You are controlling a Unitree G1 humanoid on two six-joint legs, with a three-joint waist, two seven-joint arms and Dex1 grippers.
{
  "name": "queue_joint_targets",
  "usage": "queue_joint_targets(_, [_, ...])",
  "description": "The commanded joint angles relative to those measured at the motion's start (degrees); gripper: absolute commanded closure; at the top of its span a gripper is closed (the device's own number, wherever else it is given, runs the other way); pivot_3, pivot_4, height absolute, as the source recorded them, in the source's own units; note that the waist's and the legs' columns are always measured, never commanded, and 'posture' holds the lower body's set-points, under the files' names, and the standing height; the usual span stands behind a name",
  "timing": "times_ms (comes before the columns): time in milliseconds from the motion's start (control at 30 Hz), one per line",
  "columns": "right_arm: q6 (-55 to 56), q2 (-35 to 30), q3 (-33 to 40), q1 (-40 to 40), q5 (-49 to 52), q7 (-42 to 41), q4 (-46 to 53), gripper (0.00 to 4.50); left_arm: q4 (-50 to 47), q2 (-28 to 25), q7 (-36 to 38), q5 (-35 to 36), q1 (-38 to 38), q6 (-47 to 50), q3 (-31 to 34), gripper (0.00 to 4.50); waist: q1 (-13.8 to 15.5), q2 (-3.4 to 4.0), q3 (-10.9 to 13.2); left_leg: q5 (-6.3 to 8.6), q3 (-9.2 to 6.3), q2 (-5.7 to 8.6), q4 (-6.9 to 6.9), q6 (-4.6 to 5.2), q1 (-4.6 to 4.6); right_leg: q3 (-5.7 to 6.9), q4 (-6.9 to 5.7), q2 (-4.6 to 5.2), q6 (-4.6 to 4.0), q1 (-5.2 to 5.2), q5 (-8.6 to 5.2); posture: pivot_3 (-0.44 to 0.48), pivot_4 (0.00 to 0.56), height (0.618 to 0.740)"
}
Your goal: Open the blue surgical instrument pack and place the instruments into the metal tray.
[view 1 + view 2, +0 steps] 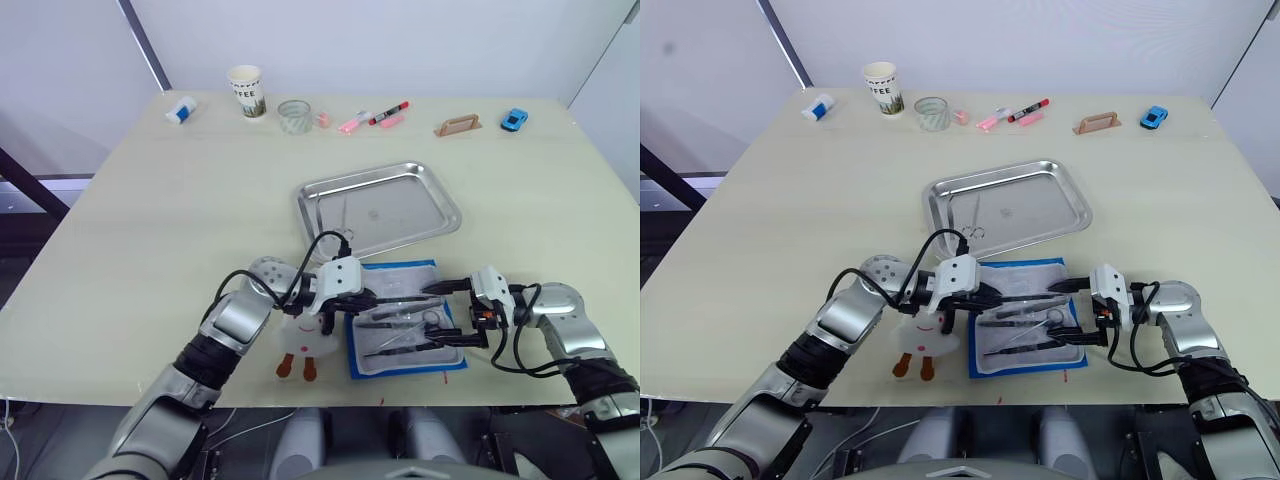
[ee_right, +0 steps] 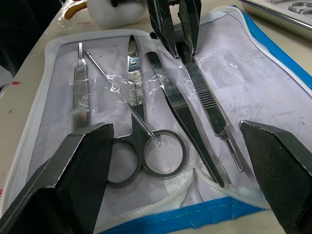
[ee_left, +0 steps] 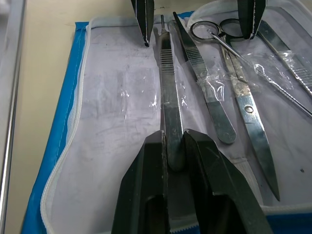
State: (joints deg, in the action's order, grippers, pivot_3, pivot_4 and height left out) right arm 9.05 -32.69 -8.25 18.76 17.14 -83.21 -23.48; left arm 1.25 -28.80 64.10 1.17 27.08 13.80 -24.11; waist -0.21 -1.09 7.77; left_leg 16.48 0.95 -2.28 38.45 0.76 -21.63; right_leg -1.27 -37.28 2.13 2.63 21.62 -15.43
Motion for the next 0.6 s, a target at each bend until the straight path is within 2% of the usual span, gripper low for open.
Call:
queue_joint_targets(33, [-1.30, -0.02, -0.98, -1.35, -1.94, 0.78, -1.51, 0.00, -0.09, -0.05, -0.31, -1.79, 0.40, 1.54, -1.54, 3.80, 0.01, 0.00, -0.02, 0.00, 0.00, 0.00, 0.00, 0.00, 0.01, 0.00, -0.01, 0.00, 0.00, -0.01, 0.00, 0.000, 0.150, 0.740])
queue_joint_targets(167, [-1.30, 0.04, -1.00, -1.36, -1.98, 0.86, -1.49, 0.00, 0.32, -0.13, 0.07, -2.10, 0.76, 2.70, -2.21, 3.80, 0.05, 0.00, -0.04, 0.00, 0.00, 0.00, 0.01, 0.00, 0.01, 0.00, -0.02, 0.00, 0.00, -0.01, 0.00, 0.000, 0.150, 0.740])
queue_joint_targets(200, [-1.33, 0.04, -1.01, -1.38, -1.98, 0.89, -1.46, 0.00, 0.35, -0.16, 0.19, -2.04, 0.79, 2.88, -2.26, 3.31, 0.05, 0.00, -0.04, 0.00, 0.01, 0.00, 0.01, 0.00, 0.03, -0.01, -0.03, 0.00, 0.00, -0.01, 0.00, 0.000, 0.150, 0.740])
queue_joint_targets(600, [-1.45, 0.06, -1.11, -1.80, -1.94, 1.22, -0.95, 0.00, 0.24, -0.59, 0.36, -2.42, 0.49, 2.67, -2.66, 3.29, 0.03, -0.01, -0.05, 0.00, 0.01, 0.00, 0.01, 0.00, 0.03, -0.01, -0.04, 0.00, 0.00, -0.01, 0.00, 0.000, 0.150, 0.740])
